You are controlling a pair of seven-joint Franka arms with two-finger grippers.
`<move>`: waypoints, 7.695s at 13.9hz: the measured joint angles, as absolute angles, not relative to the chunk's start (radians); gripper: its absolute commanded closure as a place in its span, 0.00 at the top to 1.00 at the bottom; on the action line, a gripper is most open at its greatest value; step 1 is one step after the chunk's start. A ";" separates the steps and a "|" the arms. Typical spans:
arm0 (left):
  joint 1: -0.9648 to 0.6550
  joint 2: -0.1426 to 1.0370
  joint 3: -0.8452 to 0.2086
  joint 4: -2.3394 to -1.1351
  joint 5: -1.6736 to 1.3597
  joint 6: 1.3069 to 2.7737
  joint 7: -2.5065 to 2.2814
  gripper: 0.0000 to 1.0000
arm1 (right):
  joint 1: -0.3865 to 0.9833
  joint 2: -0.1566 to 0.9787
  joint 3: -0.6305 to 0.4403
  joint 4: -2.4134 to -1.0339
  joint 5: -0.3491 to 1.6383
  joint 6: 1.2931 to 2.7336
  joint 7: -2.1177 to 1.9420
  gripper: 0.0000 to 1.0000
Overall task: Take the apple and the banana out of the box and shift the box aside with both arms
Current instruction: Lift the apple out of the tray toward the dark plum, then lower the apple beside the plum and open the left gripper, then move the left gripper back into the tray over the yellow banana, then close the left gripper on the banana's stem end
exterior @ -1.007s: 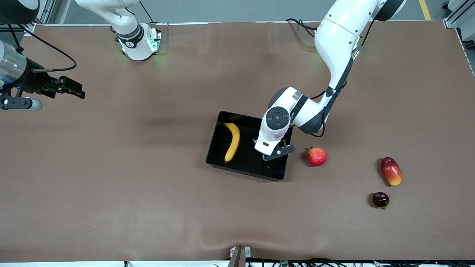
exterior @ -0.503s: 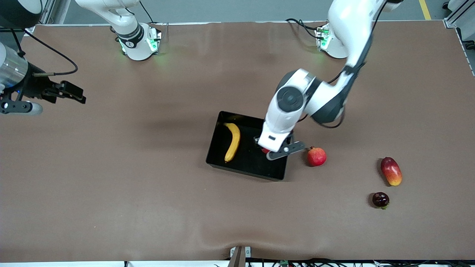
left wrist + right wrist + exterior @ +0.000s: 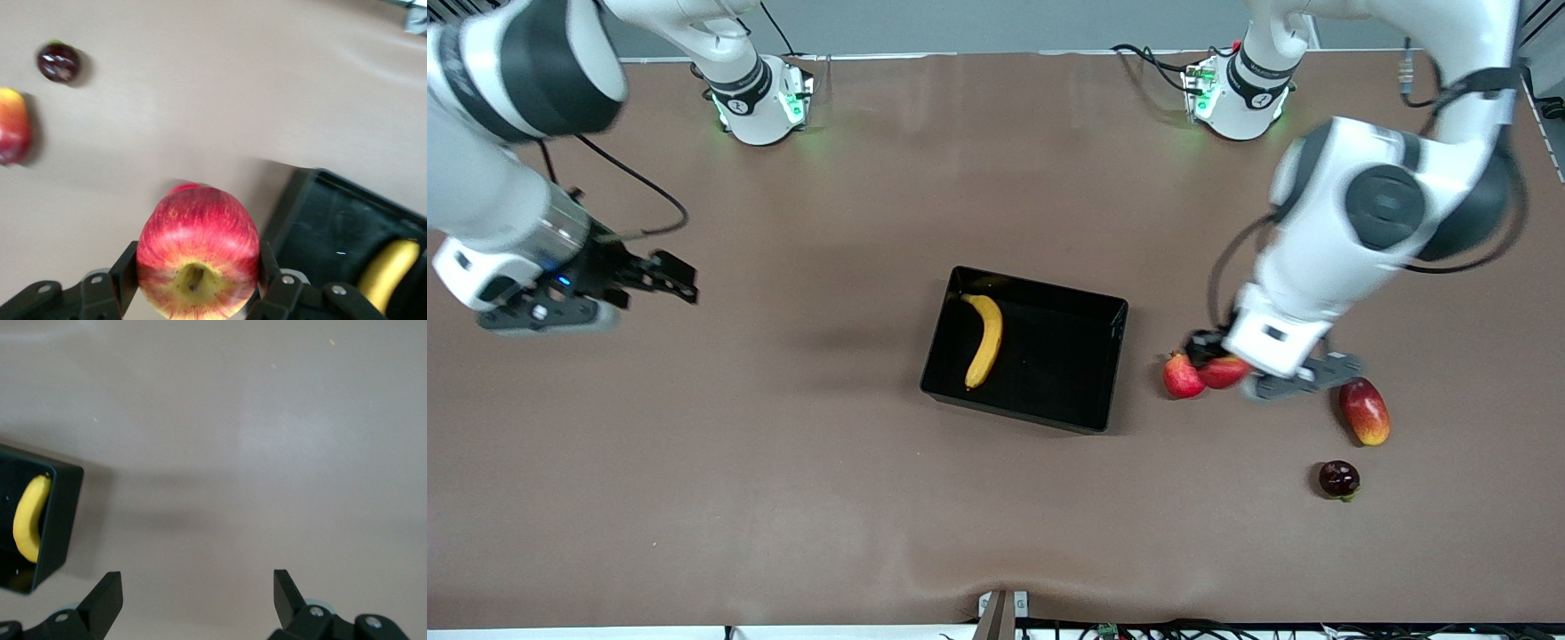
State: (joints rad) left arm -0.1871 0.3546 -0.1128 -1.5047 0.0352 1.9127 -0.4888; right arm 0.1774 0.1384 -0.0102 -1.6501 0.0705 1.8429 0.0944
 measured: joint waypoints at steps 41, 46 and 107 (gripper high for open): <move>-0.093 0.658 -0.135 -1.439 0.037 2.196 -0.205 1.00 | 0.213 0.276 -0.033 -1.651 0.072 1.988 0.287 1.00; -0.319 0.621 -0.135 -1.445 0.037 2.156 -0.462 1.00 | 0.218 0.369 -0.020 -1.654 0.073 2.262 0.287 1.00; -0.720 0.925 -0.104 -1.435 0.113 2.538 -0.748 0.24 | 0.301 0.389 -0.020 -1.673 0.073 2.148 0.285 1.00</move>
